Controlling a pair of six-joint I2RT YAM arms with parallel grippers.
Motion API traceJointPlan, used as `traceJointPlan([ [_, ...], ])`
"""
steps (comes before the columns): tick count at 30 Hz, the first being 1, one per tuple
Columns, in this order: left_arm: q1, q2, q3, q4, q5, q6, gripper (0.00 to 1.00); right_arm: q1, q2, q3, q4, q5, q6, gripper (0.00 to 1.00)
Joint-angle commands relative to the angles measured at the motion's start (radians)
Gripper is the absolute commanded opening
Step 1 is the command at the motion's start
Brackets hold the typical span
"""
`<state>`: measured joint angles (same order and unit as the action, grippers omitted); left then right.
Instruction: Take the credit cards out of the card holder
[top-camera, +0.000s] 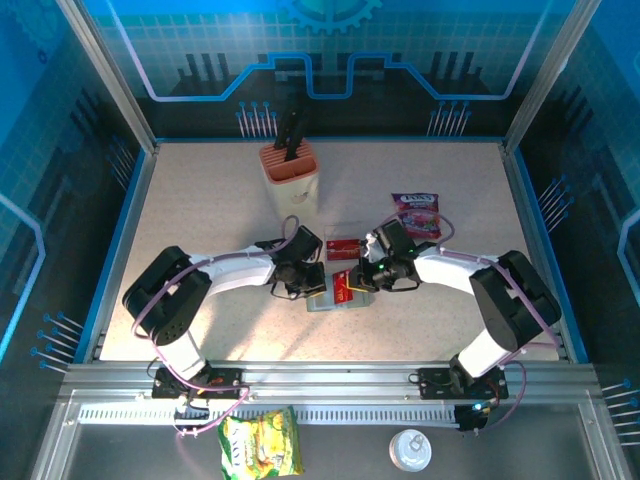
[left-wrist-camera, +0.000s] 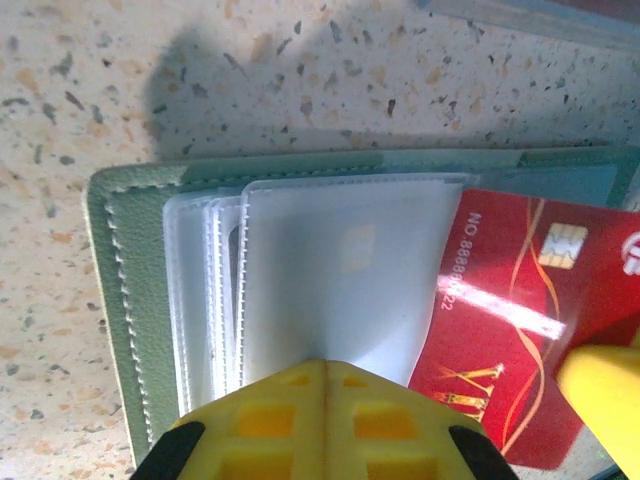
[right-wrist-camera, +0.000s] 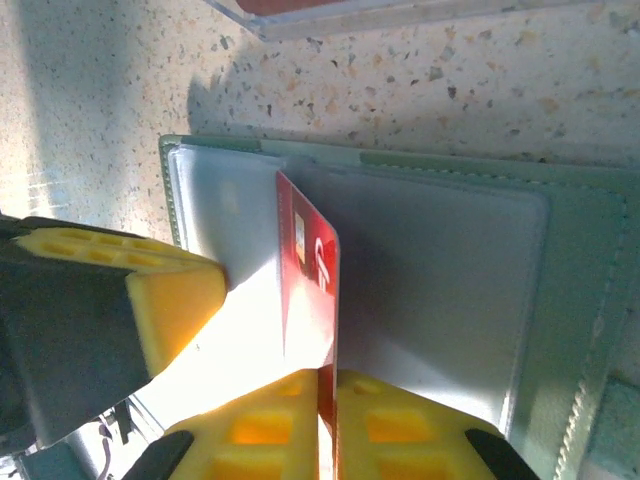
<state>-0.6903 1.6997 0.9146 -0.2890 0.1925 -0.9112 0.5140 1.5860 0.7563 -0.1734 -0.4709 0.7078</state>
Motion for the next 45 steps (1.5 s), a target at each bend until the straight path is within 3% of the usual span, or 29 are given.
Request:
traceJointPlan([
  [1,-0.003,0.026,0.026,-0.053,-0.042,0.029,0.0,-0.011,-0.041,0.006,-0.056,0.021,-0.024,0.1],
  [13,-0.001,0.031,0.046,-0.058,-0.041,0.038,0.0,-0.019,-0.102,0.036,-0.127,0.045,-0.07,0.09],
  [20,-0.002,-0.01,0.031,-0.066,-0.041,0.032,0.0,-0.032,-0.107,0.116,-0.241,0.062,-0.201,0.06],
  [26,-0.003,-0.036,0.01,-0.049,-0.031,0.018,0.0,-0.03,-0.088,0.249,-0.425,0.102,-0.449,0.04],
  [35,-0.003,-0.088,-0.009,-0.052,-0.056,0.018,0.02,-0.007,-0.003,0.452,-0.636,0.331,-0.937,0.0],
  [45,0.0,-0.155,-0.062,-0.06,-0.082,0.011,0.02,0.01,0.168,0.726,-0.83,0.4,-1.378,0.0],
])
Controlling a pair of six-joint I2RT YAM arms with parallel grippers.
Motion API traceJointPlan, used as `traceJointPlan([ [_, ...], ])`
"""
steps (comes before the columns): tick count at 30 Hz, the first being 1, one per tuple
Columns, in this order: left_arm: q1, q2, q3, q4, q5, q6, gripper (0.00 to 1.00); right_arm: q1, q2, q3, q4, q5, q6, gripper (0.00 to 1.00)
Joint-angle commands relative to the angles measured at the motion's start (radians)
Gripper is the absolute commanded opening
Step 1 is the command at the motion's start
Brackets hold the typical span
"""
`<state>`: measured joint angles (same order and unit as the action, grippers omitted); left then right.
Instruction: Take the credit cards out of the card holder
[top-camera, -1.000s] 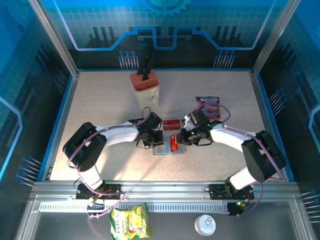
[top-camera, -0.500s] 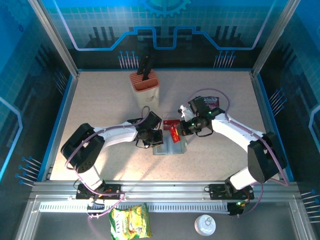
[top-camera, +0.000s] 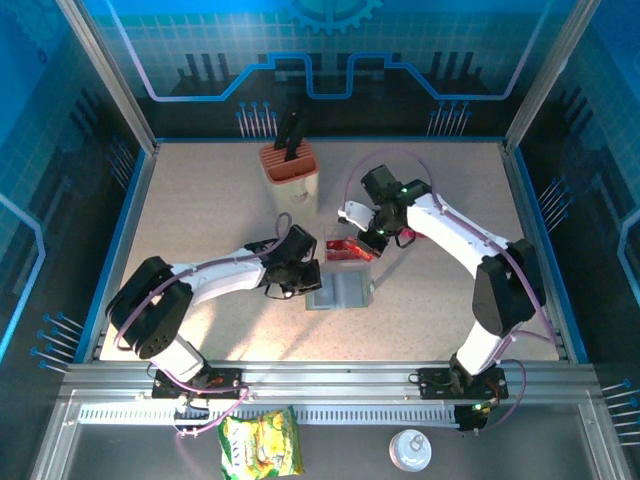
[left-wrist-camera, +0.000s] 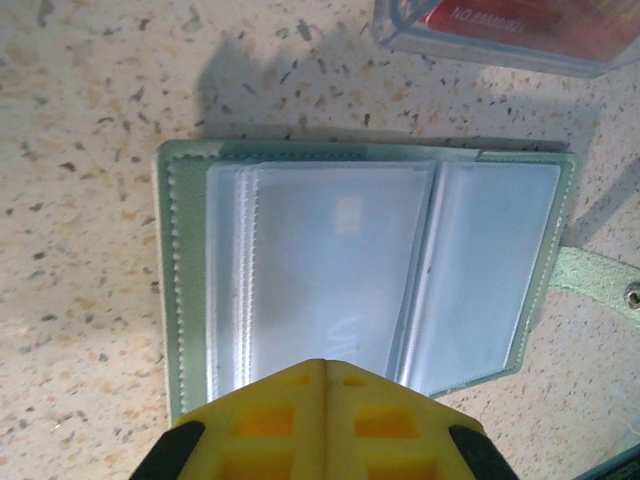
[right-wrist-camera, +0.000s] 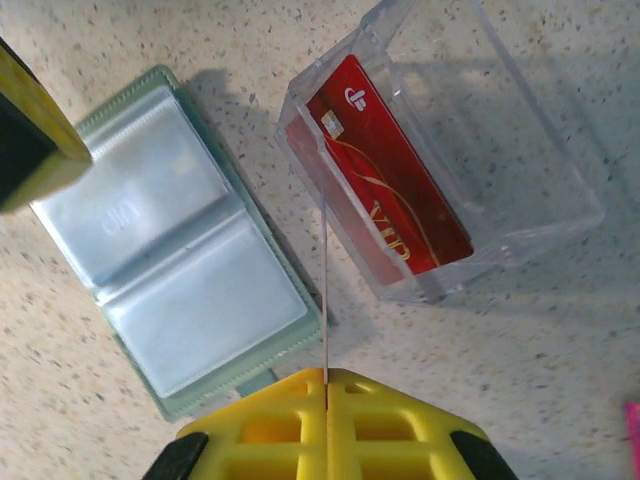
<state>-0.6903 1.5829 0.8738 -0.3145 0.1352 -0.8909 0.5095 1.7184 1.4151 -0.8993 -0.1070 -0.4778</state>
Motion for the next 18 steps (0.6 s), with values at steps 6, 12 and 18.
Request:
traceJointPlan([
  [6,0.003,-0.068,-0.045,-0.034,-0.034,-0.021,0.02,0.031,0.135,0.211,-0.148,0.043,-0.304,0.0],
  [12,0.01,-0.105,-0.061,-0.052,-0.046,-0.022,0.03,0.032,0.244,0.345,-0.195,0.035,-0.364,0.0],
  [18,0.018,-0.131,-0.079,-0.052,-0.047,-0.026,0.03,0.024,0.317,0.407,-0.227,0.006,-0.392,0.0],
])
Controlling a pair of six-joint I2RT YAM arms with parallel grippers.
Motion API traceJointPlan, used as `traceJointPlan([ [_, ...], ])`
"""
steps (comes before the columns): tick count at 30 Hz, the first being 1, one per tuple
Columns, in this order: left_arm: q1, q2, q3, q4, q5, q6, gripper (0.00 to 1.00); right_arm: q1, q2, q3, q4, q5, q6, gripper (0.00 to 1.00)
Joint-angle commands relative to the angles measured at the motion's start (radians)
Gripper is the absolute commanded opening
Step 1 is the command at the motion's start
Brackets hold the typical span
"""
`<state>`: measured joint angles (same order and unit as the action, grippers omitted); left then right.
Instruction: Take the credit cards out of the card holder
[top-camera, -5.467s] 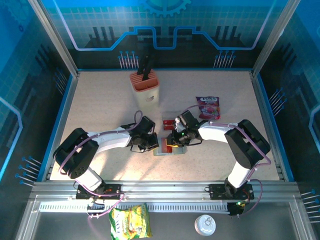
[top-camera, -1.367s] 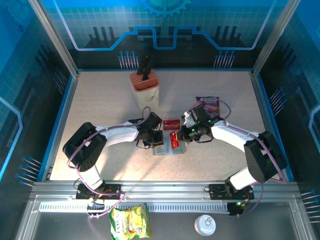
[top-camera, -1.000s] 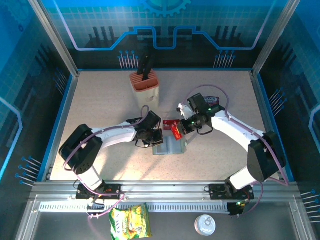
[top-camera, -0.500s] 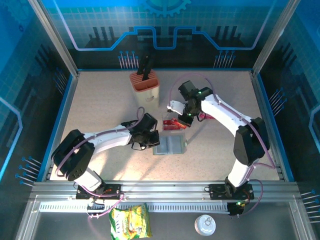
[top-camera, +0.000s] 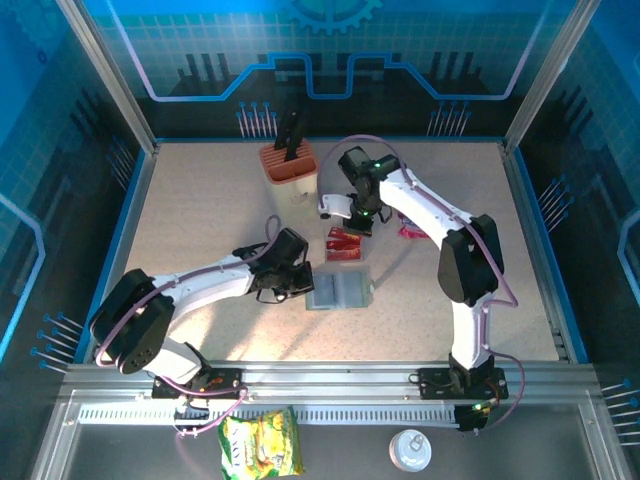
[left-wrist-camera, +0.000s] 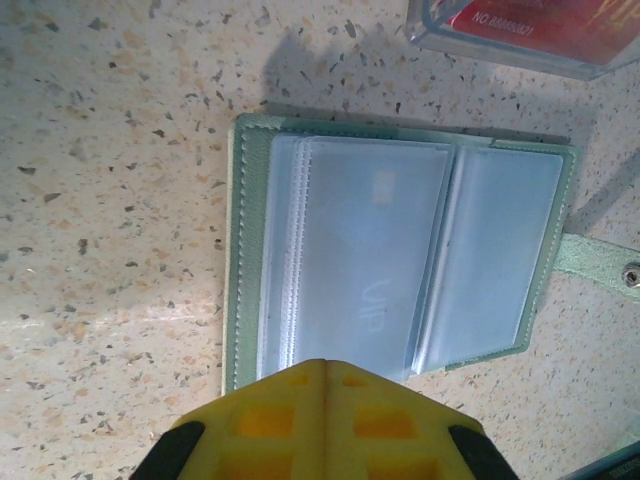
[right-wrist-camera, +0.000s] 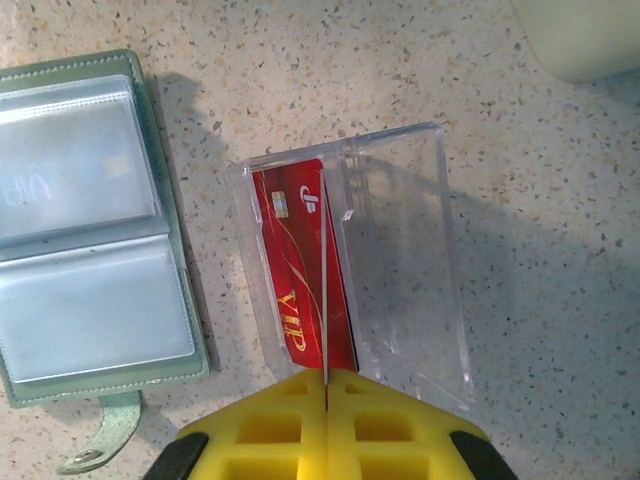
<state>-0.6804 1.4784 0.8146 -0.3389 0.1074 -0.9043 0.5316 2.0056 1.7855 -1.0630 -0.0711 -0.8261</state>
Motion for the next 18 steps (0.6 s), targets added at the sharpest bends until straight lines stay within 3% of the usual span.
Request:
traceJointPlan([
  [1,0.01,-0.028,-0.023,-0.026,-0.02,-0.013,0.03,0.001,0.038,0.042,-0.066,-0.034,-0.045,0.0],
  [18,0.017,-0.018,-0.03,-0.014,-0.008,-0.012,0.03,0.007,0.118,0.051,-0.136,-0.087,-0.029,0.0],
])
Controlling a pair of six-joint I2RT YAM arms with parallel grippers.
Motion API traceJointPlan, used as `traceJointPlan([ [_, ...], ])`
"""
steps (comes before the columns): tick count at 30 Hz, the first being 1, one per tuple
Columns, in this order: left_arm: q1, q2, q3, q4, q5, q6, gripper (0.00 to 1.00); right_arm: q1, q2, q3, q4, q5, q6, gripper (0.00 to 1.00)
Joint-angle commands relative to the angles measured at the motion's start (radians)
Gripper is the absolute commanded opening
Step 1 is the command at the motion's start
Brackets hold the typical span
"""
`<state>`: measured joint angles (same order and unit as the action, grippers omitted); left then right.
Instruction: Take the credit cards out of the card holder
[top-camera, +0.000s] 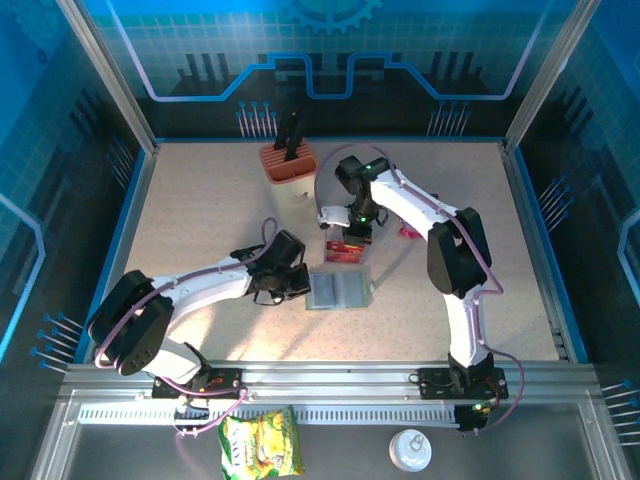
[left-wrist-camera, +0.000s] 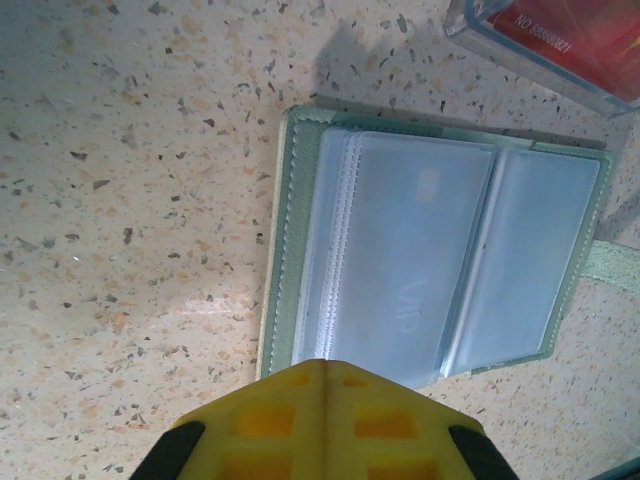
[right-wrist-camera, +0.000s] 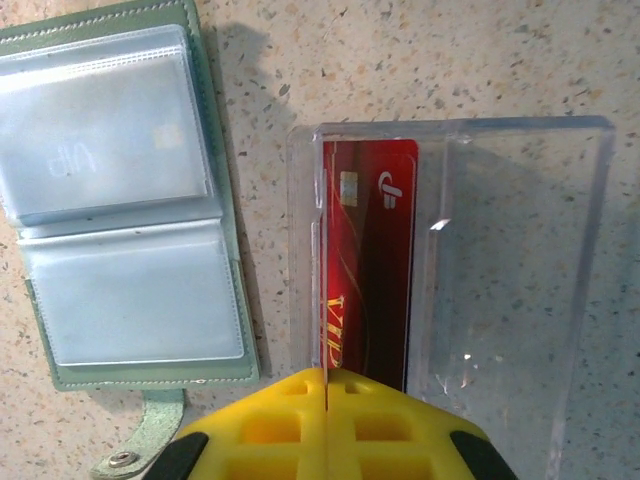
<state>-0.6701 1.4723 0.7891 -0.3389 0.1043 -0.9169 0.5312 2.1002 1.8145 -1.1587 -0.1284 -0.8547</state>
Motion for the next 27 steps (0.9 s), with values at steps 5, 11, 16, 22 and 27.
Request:
traceJointPlan([
  [5,0.007,-0.011,0.0,-0.016,-0.006,0.002,0.03,0.005,0.016,0.035,-0.022,-0.024,0.016,0.09],
  [11,0.007,0.0,0.011,-0.02,-0.006,0.007,0.03,0.0,-0.07,-0.011,0.091,-0.023,0.057,0.2],
  [16,0.011,0.011,0.018,-0.022,-0.002,0.014,0.03,-0.003,-0.17,-0.111,0.23,-0.002,0.133,0.21],
  [22,0.014,0.023,0.014,-0.02,-0.005,0.021,0.03,0.012,-0.265,-0.239,0.351,-0.023,0.308,0.22],
  [27,0.016,0.037,0.01,-0.012,-0.002,0.027,0.02,0.034,-0.33,-0.355,0.45,-0.025,0.556,0.22],
])
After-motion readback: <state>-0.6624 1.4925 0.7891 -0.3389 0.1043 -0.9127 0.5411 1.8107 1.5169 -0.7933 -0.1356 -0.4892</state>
